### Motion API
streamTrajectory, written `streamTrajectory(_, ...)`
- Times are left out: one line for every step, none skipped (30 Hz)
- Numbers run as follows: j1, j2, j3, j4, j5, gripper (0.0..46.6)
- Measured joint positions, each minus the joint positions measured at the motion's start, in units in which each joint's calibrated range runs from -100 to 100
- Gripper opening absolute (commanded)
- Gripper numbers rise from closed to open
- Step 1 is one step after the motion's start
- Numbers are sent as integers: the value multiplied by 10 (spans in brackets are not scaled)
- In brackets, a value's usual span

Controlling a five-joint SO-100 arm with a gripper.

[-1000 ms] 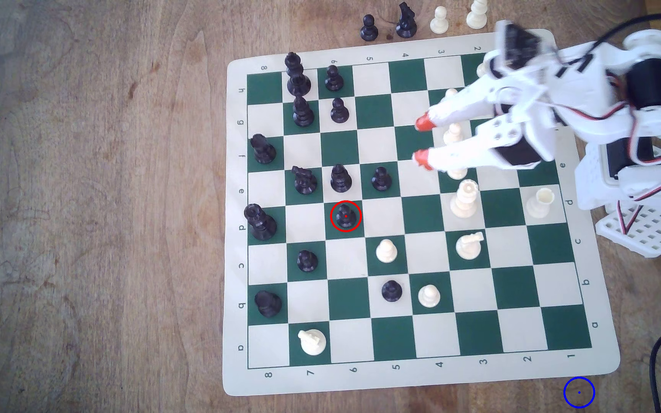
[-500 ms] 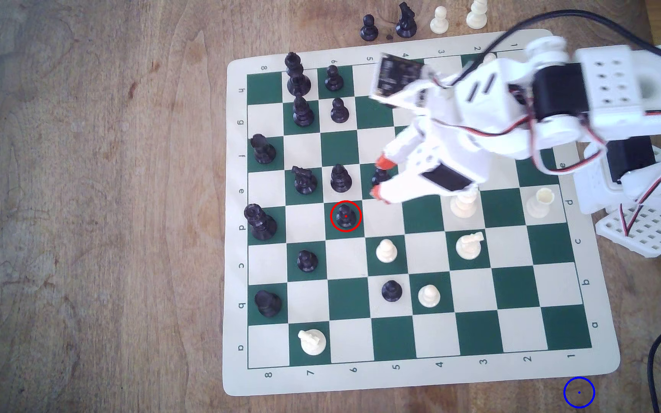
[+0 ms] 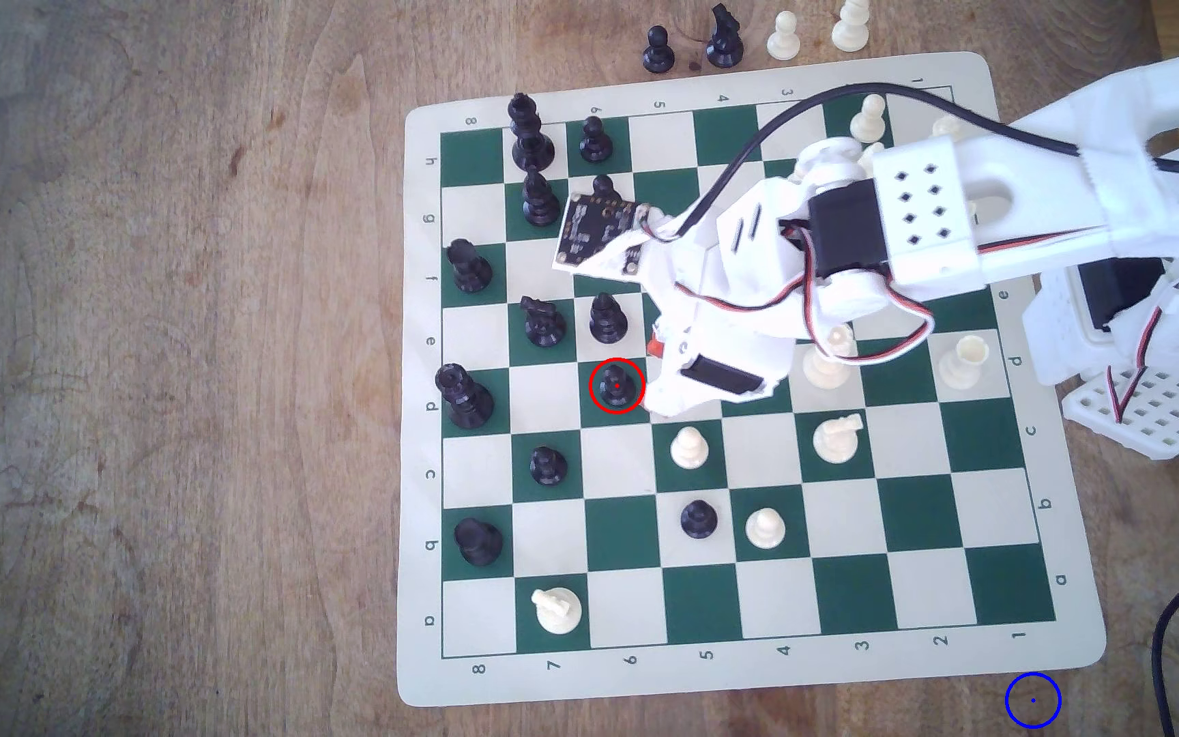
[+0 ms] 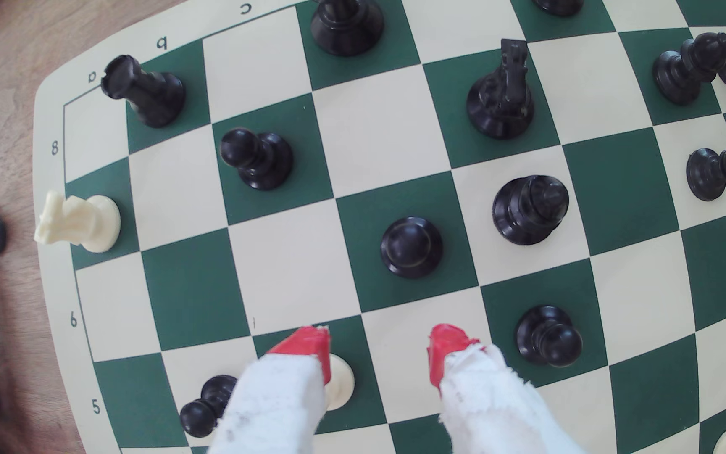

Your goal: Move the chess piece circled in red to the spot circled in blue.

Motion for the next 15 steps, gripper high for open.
streamTrajectory(0,7,-3,0,1,127)
streamTrajectory(0,15,-8,0,3,128)
streamTrajectory(0,30,-18,0,6,129)
streamTrajectory(0,35,-21,0,7,130)
streamTrajectory(0,42,-27,0,8,130)
streamTrajectory(0,50,-33,-1,8,131)
streamTrajectory(1,59,-41,-2,9,134)
streamTrajectory(2,74,-51,-2,9,138)
streamTrajectory(4,79,-55,-2,8,142)
streamTrajectory(4,86,-61,-2,8,146)
streamTrajectory(4,95,-68,-2,8,150)
streamTrajectory(4,106,-75,-2,10,151)
streamTrajectory(4,111,-77,-2,11,151)
streamTrajectory(4,115,-79,-2,13,152)
streamTrajectory(4,118,-80,-2,15,152)
